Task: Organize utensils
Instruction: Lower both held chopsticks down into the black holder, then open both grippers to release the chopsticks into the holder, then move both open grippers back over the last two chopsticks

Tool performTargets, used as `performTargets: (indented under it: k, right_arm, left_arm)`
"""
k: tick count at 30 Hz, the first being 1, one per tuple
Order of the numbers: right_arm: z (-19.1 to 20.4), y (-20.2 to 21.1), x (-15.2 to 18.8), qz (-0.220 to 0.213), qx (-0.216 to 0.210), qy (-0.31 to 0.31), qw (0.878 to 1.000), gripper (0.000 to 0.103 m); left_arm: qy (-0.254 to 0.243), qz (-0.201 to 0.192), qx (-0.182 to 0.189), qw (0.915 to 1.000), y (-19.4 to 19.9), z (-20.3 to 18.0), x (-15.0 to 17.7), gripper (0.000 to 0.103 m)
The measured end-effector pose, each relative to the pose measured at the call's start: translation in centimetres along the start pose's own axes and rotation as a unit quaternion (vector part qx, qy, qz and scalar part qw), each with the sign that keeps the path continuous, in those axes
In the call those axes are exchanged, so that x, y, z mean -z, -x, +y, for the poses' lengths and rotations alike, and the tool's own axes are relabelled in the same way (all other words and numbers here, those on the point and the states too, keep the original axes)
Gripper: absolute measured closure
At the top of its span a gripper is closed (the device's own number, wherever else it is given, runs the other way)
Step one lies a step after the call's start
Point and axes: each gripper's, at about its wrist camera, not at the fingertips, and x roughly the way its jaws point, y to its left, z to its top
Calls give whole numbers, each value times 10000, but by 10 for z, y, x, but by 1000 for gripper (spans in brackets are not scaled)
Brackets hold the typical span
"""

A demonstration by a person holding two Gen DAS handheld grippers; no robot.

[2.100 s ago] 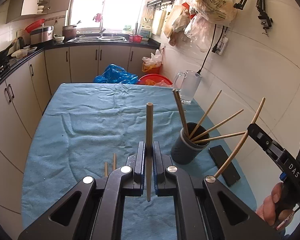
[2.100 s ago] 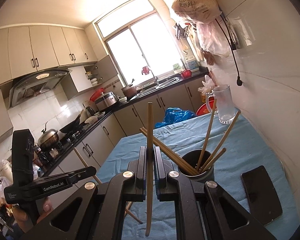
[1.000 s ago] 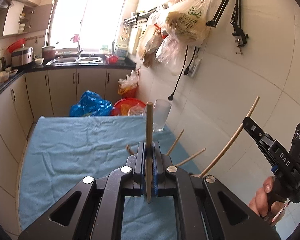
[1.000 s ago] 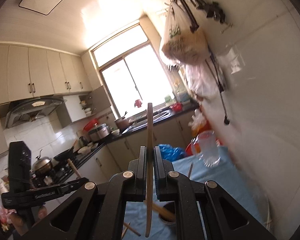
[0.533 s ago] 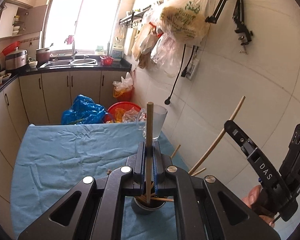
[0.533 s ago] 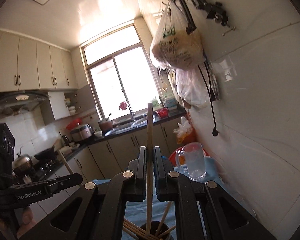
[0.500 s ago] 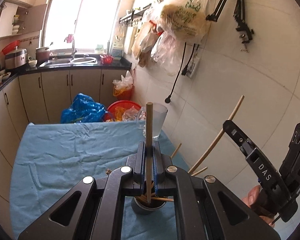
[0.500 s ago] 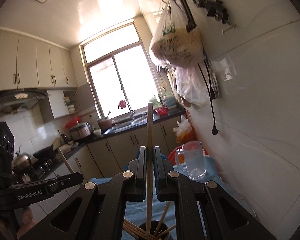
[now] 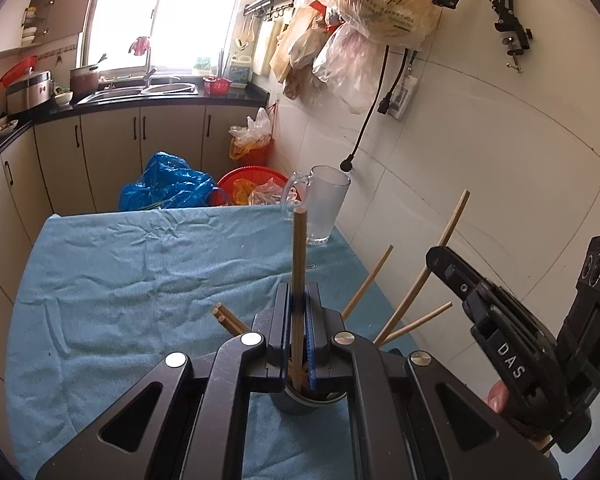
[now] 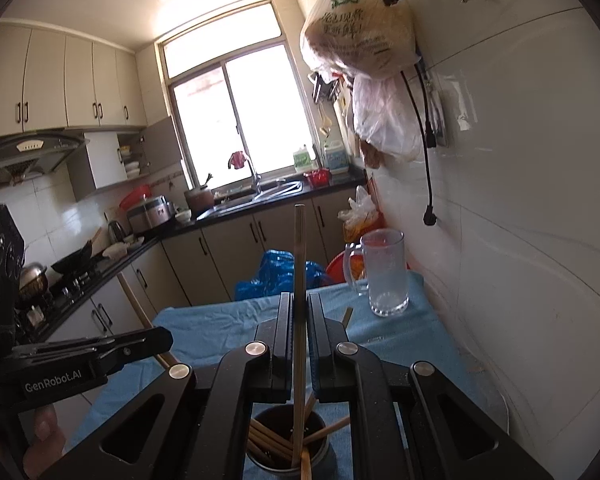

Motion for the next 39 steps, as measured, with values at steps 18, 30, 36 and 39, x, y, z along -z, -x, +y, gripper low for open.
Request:
performTargets:
  k: [18, 30, 36, 39]
  right_arm:
    - [2, 71, -16, -761, 199, -68, 9969, 44]
    - [18, 109, 35, -684, 654, 152, 9954, 18]
    - [28, 101, 79, -192, 846, 332, 9957, 18]
    - [33, 89, 101, 160, 796, 389, 9959, 18]
  left_arm:
    - [102, -584, -68, 9982, 60, 9, 2, 64]
    - [77, -708, -591, 9957, 96, 42, 68, 51]
    - [345, -253, -738, 9964, 90, 73, 111, 51]
    - [543, -49, -805, 9953, 86, 90, 132, 51]
